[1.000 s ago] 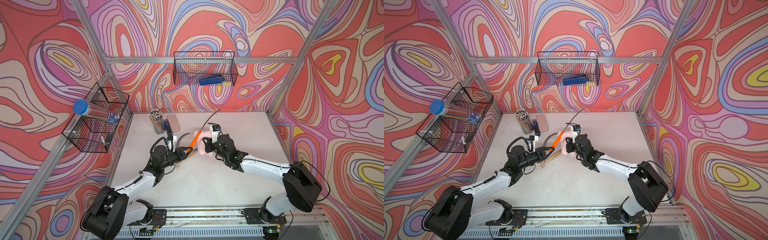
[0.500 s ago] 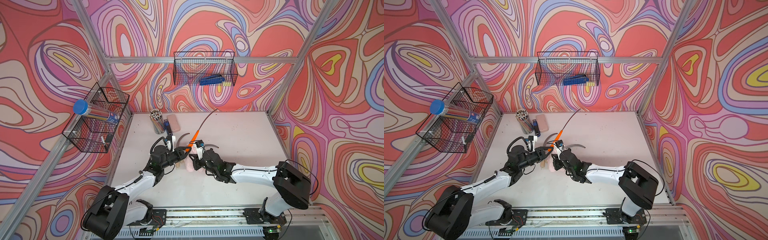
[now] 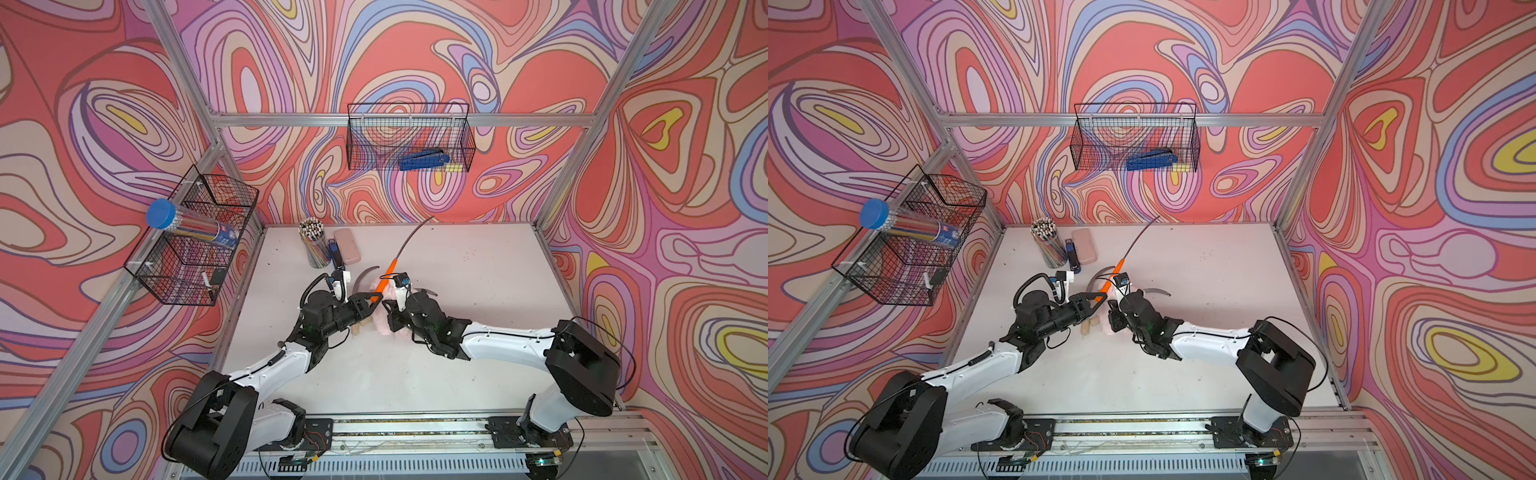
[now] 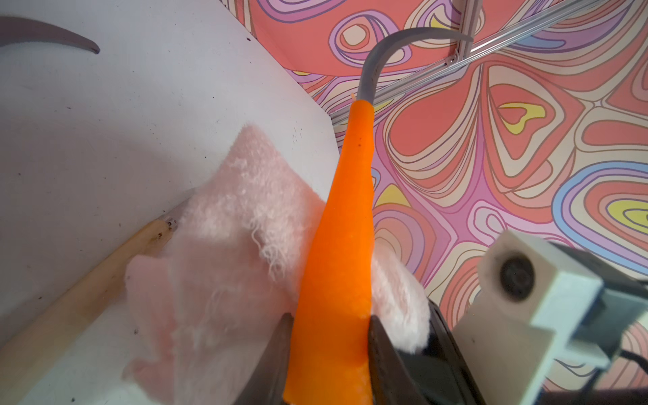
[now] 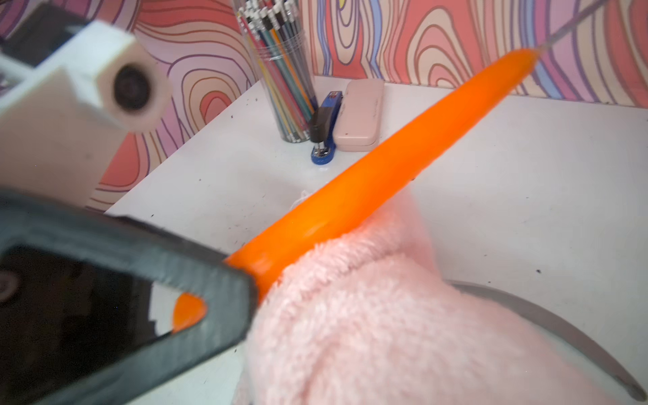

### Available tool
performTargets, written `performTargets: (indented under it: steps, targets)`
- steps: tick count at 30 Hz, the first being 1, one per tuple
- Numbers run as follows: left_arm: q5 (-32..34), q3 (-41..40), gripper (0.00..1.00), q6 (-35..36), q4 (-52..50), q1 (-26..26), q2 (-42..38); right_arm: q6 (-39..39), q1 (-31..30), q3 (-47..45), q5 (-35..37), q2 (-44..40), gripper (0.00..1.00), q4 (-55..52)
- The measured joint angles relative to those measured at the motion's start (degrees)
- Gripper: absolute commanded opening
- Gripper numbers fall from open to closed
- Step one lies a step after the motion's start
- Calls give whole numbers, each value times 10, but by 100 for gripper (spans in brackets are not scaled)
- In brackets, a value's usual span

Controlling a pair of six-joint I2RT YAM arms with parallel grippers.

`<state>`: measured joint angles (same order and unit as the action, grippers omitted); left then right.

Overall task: Wipe small sickles with rags
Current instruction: Wipe the small sickle.

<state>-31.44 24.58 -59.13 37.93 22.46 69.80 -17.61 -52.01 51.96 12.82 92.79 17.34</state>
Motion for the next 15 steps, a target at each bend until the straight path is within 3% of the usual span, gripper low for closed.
performTargets:
  steps: [6, 15]
  targets:
    - [-3, 0, 0, 0, 0, 1, -3, 5, 63, 33, -2, 1, 0, -6]
    - [-5, -2, 0, 0, -2, 1, -16, 16, 106, 87, -14, 41, 0, -20]
